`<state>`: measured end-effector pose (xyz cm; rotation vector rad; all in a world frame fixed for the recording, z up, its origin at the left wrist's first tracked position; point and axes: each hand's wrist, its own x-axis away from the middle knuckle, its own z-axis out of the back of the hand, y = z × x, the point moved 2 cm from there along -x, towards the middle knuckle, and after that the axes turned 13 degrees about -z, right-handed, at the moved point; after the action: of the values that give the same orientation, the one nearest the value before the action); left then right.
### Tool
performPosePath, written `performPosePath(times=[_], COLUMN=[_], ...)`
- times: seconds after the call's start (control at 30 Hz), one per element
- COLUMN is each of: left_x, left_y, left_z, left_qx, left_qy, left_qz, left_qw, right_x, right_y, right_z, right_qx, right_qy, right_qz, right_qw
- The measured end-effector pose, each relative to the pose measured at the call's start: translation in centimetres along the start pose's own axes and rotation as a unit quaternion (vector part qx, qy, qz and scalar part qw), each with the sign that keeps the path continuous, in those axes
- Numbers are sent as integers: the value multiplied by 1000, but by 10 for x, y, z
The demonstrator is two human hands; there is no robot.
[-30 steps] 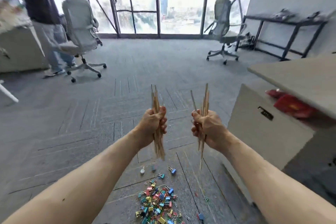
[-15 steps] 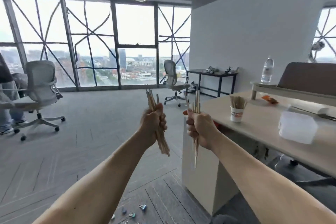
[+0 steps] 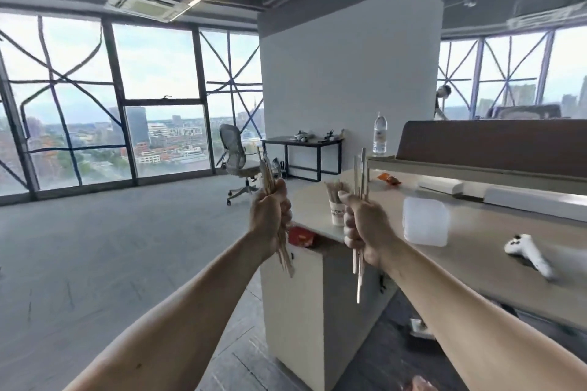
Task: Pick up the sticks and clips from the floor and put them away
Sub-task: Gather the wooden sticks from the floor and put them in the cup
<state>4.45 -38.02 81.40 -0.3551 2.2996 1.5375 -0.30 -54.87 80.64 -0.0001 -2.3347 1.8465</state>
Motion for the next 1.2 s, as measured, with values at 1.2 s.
performPosePath(times=[1.2], left_x=[-315], left_y=[-205], left_z=[-126], left_qx=[-79], left_qy=[-4], left_qz=[-141], left_qw=[987], right_x=[-377], right_y=[-73], right_z=[86], right_qx=[-103], right_qy=[65], right_qz=[144], right_qw=[982])
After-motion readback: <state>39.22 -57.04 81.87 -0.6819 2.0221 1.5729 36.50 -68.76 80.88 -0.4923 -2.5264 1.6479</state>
